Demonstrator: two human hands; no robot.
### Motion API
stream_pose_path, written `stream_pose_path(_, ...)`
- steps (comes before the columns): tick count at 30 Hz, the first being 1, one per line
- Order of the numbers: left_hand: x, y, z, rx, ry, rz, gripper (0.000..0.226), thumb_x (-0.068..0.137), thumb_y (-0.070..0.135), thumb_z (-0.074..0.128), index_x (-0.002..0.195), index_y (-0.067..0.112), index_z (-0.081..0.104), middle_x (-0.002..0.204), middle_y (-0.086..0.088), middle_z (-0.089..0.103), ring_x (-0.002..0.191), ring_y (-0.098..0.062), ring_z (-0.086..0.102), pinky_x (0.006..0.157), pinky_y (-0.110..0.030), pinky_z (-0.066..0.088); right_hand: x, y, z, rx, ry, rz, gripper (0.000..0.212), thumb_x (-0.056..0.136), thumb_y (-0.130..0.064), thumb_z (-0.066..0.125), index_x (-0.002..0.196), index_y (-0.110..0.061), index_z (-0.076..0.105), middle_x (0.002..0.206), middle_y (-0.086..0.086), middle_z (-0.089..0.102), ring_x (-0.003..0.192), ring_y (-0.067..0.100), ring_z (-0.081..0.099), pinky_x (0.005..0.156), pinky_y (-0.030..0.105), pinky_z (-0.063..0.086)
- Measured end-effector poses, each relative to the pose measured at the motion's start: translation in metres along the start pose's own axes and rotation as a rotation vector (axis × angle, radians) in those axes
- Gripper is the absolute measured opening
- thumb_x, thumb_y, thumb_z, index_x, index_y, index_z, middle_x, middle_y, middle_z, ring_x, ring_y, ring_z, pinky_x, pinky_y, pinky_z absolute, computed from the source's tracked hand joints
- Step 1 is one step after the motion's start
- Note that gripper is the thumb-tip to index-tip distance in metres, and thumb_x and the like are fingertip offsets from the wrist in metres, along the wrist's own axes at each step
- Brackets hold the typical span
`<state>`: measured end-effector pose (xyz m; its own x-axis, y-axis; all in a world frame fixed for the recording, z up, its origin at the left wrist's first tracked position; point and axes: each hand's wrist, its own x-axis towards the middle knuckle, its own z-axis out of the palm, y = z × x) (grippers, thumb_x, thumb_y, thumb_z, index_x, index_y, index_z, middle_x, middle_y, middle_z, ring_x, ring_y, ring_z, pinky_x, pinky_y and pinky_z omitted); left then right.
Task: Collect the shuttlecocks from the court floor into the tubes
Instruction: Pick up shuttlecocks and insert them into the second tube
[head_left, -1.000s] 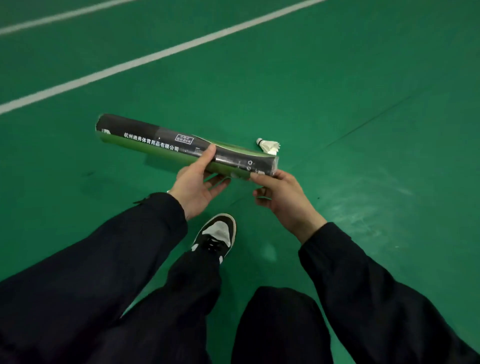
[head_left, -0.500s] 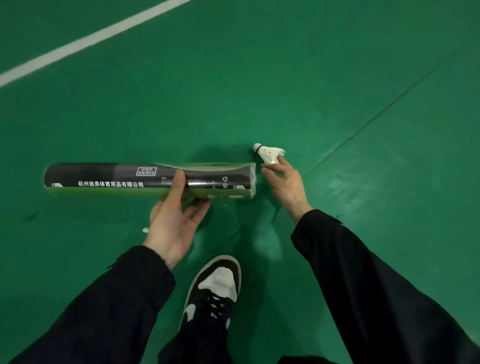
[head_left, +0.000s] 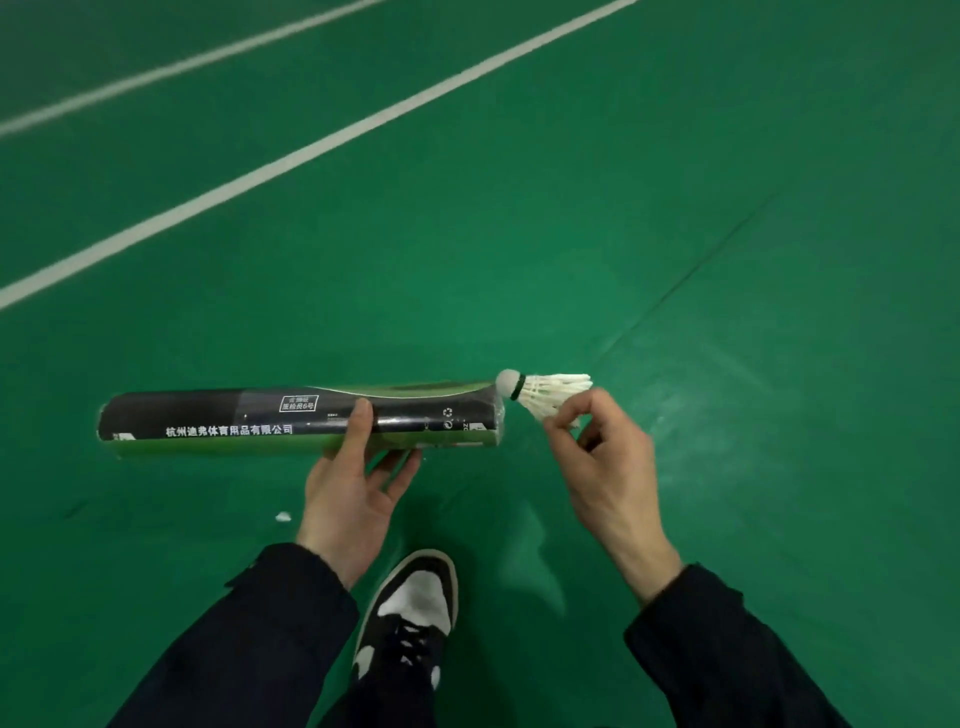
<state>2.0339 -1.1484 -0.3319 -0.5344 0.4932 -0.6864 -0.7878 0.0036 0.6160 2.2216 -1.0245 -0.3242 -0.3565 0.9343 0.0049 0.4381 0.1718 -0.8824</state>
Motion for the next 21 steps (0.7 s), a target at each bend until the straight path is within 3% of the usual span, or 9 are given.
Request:
stream_pose_path(5, -0.036, -0.017, 0.028, 0.054, -0.161, -0.002, 0.033, 0.097, 0.042, 0.066, 0.105, 0.010, 0.065, 0.111, -0.011, 0.077, 0.110, -0.025, 0.074, 0.088, -0.037, 0.063, -0.027, -0.001, -0.060, -0.139, 0.032, -0.124, 0.025, 0.081, -0.008, 0.070, 0.078, -0.027, 0.055, 0.067, -0.027, 0.055, 0.054, 0.005, 0.046, 0.054, 0.016, 0.032)
stream_pose_path(8, -0.059, -0.026, 0.050, 0.181, -0.255, 0.015, 0.034, 0.097, 0.042, 0.065, 0.109, 0.010, 0.066, 0.110, -0.011, 0.078, 0.108, -0.024, 0.074, 0.084, -0.035, 0.063, -0.050, -0.010, -0.083, -0.115, -0.074, -0.203, 0.016, 0.084, -0.016, 0.060, 0.086, -0.030, 0.054, 0.070, -0.017, 0.059, 0.059, 0.007, 0.053, 0.059, 0.028, 0.043)
stream_pose_path(10, -0.073, -0.029, 0.068, 0.211, -0.283, 0.016, 0.038, 0.096, 0.042, 0.067, 0.114, 0.009, 0.066, 0.112, -0.012, 0.077, 0.107, -0.025, 0.074, 0.082, -0.035, 0.063, -0.064, -0.017, -0.098, 0.114, -0.071, -0.085, 0.021, 0.086, -0.014, 0.056, 0.090, -0.033, 0.049, 0.068, -0.001, 0.060, 0.063, 0.022, 0.060, 0.061, 0.041, 0.048)
stream_pose_path(13, -0.099, -0.038, 0.104, 0.227, -0.362, -0.021, 0.055, 0.093, 0.042, 0.072, 0.131, 0.004, 0.060, 0.128, -0.015, 0.071, 0.115, -0.029, 0.070, 0.083, -0.037, 0.063, -0.084, -0.030, -0.133, 0.525, 0.036, 0.078, 0.028, 0.083, -0.009, 0.056, 0.106, -0.025, 0.051, 0.083, 0.004, 0.069, 0.063, 0.020, 0.063, 0.062, 0.031, 0.047)
stream_pose_path(15, -0.120, -0.047, 0.132, 0.281, -0.470, -0.031, 0.061, 0.095, 0.039, 0.070, 0.140, 0.002, 0.054, 0.132, -0.019, 0.070, 0.119, -0.032, 0.070, 0.086, -0.039, 0.063, -0.098, -0.038, -0.161, 0.551, 0.029, 0.112, 0.038, 0.082, -0.005, 0.053, 0.119, -0.017, 0.056, 0.092, -0.004, 0.074, 0.055, 0.021, 0.058, 0.057, 0.028, 0.046)
stream_pose_path(19, -0.163, -0.078, 0.184, 0.404, -0.641, -0.053, 0.055, 0.092, 0.036, 0.070, 0.135, 0.005, 0.056, 0.126, -0.018, 0.073, 0.109, -0.025, 0.075, 0.083, -0.037, 0.064, -0.125, -0.039, -0.209, 0.432, 0.096, 0.205, 0.020, 0.097, -0.010, 0.058, 0.114, -0.017, 0.065, 0.050, -0.007, 0.057, 0.041, 0.014, 0.049, 0.051, 0.028, 0.041)
stream_pose_path(21, -0.176, -0.096, 0.198, 0.453, -0.690, -0.079, 0.056, 0.090, 0.036, 0.071, 0.134, 0.006, 0.056, 0.122, -0.016, 0.076, 0.102, -0.023, 0.077, 0.081, -0.036, 0.065, -0.134, -0.033, -0.227, 0.463, 0.146, 0.250, 0.017, 0.098, -0.015, 0.061, 0.114, -0.017, 0.068, 0.048, -0.007, 0.055, 0.042, 0.013, 0.048, 0.048, 0.025, 0.042)
